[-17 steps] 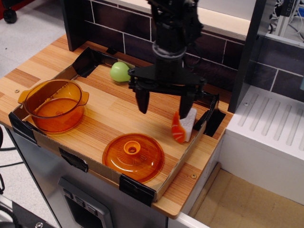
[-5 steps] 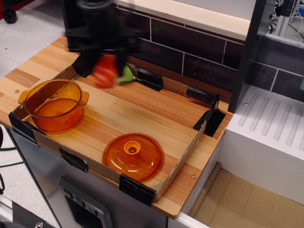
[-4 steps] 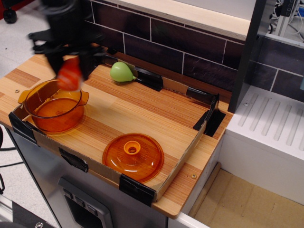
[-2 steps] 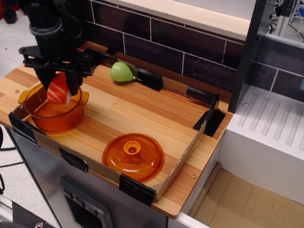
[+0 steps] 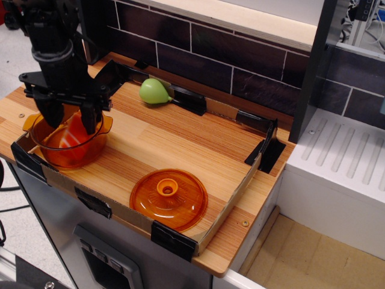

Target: Put sushi in pot

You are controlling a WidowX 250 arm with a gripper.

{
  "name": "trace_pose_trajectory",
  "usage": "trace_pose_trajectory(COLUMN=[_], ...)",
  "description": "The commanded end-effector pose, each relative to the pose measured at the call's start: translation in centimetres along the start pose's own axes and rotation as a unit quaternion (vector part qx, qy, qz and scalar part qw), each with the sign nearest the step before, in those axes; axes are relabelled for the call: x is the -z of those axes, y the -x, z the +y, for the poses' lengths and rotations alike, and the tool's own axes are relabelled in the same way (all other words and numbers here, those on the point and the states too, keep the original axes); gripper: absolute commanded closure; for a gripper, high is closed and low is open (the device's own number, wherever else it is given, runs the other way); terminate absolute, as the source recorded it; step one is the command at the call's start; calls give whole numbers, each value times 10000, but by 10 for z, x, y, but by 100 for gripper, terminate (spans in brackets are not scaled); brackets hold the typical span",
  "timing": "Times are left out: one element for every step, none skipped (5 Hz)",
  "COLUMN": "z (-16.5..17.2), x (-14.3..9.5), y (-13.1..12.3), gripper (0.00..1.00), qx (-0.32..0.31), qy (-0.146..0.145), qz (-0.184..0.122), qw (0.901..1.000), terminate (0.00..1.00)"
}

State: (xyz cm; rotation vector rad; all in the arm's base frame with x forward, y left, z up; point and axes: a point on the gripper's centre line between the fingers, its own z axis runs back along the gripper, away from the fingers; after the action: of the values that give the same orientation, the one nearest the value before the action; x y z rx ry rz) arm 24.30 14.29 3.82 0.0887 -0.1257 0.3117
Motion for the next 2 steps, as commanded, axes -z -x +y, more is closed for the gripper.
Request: trace_pose_trajectory(z=[7,8], x=[-57,-95], y=[-19,-24], gripper=[0,0], qx=[-455,-581], qy=[379,799], qz=[-525,-588], qw=[9969,9934], terminate=[0,0])
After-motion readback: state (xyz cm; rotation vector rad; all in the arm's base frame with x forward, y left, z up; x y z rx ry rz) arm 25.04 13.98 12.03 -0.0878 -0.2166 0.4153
